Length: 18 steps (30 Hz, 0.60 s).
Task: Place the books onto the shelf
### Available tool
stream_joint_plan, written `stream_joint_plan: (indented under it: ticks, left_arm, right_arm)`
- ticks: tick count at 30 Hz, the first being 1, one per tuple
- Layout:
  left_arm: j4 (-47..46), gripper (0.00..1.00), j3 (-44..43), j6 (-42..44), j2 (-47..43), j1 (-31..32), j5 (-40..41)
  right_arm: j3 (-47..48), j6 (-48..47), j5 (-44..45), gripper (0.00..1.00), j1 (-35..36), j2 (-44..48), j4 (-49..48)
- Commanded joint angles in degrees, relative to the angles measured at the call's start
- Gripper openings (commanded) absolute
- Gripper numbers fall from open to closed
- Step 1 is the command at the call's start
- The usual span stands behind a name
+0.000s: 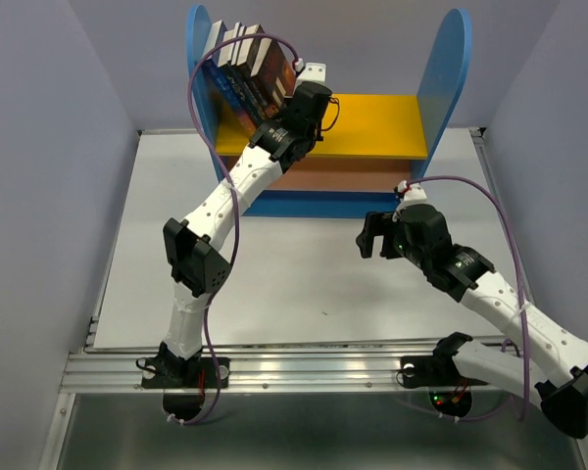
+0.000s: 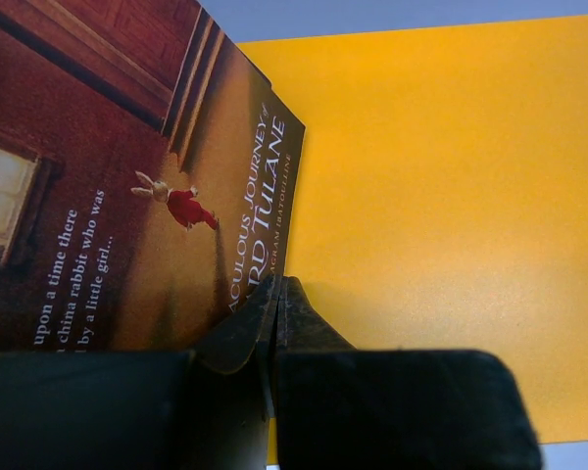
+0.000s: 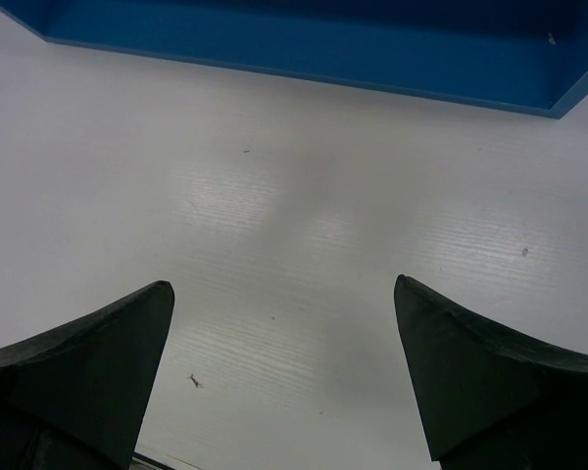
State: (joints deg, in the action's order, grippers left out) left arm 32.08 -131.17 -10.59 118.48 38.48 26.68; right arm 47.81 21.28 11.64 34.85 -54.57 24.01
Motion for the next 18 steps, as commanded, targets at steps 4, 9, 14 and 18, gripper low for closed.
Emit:
stream_joint_plan:
  ticks: [4, 9, 14, 18]
  left_arm:
    - [0.1, 0.06, -0.7, 1.1, -1.7, -1.6, 4.8]
    - [0.0, 0.06, -1.3, 1.0, -1.5, -2.3, 5.4]
    - [-0.9, 0.07, -1.2, 0.9, -2.5, -2.4, 2.7]
    - [-1.8, 0.12, -0.5, 0.5, -4.6, -2.3, 0.3]
  right_arm:
    - [0.7, 0.7, 1.0, 1.0, -0.4, -0.4, -0.9]
    - [0.4, 1.0, 1.0, 1.0, -0.4, 0.4, -0.7]
    - [0.2, 1.1, 0.8, 1.0, -0.4, 1.2, -0.7]
    - [0.4, 1.2, 0.8, 1.0, -0.4, 1.5, -0.8]
